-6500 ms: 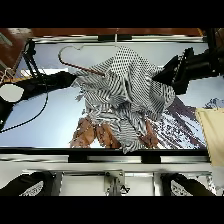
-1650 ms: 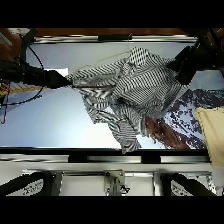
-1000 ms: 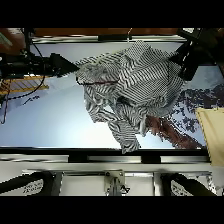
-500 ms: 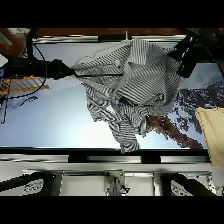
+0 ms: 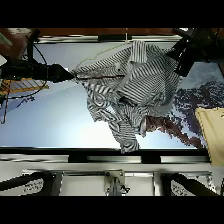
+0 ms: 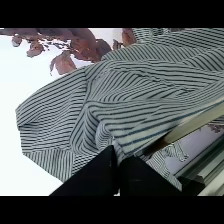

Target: Fold the shirts.

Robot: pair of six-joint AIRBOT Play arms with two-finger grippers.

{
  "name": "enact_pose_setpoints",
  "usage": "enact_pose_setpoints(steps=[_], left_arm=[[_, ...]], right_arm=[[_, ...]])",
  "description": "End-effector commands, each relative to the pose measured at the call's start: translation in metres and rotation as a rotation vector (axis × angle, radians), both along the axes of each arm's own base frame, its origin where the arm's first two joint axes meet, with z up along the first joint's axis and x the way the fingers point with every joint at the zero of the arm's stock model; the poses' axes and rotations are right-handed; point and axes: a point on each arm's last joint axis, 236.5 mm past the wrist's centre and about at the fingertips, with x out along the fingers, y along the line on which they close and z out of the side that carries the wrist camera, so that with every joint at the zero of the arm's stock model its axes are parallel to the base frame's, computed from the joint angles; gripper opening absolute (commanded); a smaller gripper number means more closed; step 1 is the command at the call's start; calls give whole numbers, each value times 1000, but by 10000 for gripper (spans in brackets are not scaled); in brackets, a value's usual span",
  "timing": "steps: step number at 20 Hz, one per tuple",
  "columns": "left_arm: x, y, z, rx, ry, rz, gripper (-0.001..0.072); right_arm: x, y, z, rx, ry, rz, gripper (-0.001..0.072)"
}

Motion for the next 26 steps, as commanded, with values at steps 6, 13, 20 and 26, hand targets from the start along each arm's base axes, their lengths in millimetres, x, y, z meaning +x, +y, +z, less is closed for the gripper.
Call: enact_pose_setpoints(steps=[6, 13, 20, 26], left_arm=[[5, -36, 61, -308, -23, 19, 57], [54, -56, 98, -428, -194, 206, 57], [48, -94, 100, -353, -352, 105, 56], [-20, -179, 143, -348, -525, -163, 56]], right_arm=[[13, -11, -2, -56, -38, -22, 85], [12, -7, -1, -39, -37, -14, 85], [2, 10, -2, 108, 48, -33, 85], [-22, 52, 6, 403, 218, -22, 85]])
